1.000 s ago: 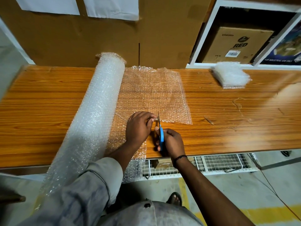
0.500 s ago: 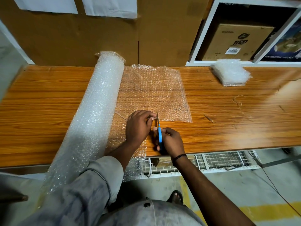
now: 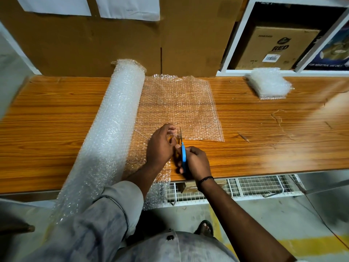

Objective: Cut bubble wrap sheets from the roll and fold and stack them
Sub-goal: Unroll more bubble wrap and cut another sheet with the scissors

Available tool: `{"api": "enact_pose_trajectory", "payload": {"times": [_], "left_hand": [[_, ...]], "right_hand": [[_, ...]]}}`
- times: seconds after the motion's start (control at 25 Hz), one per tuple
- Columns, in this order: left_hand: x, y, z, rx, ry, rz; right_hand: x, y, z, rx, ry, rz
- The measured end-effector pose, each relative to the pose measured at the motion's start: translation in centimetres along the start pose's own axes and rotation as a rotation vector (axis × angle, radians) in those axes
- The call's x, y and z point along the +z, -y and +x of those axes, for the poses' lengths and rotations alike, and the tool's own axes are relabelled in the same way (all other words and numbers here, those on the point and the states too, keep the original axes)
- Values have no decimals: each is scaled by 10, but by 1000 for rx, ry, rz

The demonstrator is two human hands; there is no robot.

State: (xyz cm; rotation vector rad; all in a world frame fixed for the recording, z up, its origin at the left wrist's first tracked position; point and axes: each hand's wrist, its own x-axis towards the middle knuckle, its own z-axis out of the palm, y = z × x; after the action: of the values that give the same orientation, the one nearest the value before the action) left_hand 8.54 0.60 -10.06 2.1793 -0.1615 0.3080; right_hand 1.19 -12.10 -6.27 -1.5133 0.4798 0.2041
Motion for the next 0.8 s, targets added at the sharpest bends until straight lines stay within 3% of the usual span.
{"api": "enact_pose_trajectory", "payload": {"times": [0.4, 0.8], "left_hand": [[1, 5, 2, -39, 9, -65], [-1, 3, 2, -37, -9, -58]], "right_hand": [[10, -6, 4, -22, -22, 31], [9, -8, 7, -34, -62, -108]]}}
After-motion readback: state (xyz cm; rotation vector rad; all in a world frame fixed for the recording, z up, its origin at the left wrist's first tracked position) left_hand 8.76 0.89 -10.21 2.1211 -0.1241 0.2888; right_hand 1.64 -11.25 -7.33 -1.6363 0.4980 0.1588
